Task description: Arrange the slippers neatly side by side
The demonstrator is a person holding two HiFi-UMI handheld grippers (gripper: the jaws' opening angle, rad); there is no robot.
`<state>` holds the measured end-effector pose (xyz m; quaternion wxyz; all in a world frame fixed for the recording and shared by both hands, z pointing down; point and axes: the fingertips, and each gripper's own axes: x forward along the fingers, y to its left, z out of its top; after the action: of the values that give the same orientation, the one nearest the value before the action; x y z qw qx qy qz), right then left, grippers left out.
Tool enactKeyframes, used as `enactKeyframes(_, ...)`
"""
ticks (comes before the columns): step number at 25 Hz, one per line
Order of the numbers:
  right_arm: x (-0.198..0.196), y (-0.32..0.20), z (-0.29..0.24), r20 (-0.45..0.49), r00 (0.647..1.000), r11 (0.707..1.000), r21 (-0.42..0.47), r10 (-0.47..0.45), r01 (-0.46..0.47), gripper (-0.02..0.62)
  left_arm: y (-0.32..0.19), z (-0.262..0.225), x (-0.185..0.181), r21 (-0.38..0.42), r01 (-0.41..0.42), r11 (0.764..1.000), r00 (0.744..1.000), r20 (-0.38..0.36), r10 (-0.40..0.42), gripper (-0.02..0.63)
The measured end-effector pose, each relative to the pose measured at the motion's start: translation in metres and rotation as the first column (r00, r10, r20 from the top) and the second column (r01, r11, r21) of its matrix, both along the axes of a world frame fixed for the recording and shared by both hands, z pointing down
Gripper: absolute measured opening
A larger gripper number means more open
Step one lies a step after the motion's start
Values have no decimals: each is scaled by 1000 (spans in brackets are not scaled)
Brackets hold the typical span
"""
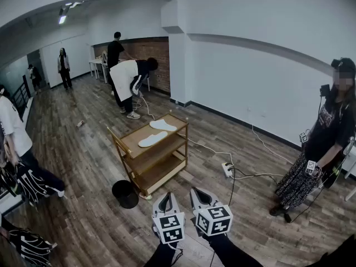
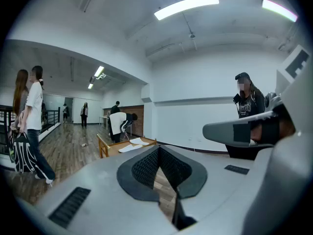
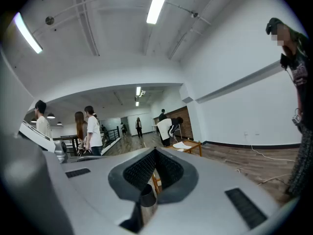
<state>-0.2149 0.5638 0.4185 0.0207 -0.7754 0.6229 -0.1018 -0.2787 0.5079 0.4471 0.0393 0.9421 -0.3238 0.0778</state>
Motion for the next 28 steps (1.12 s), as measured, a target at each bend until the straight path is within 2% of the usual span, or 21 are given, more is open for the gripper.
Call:
enactKeyframes(8,15,-9,-10,-13,1000,1000,10,-12,12,-3,-8,-10,16,12,8,1000,1000,-9,-8,-2)
enactKeyframes(17,19,-9,-8,-13,1000,1000,13,-13,13,-2,-8,-12,22,14,5,1000,1000,-10,-5,-2)
enactKeyframes(23,28,-5,-5,1,1000,1000,17,20,-20,-3,-9,-11,23,8,12,1000,1000,-8,-12,-1)
enactKeyframes(28,33,-1,-5,-11,1000,1000,7,-3,3,-3,-4,-10,23,2,30,1000,1000,-8,-30,-2)
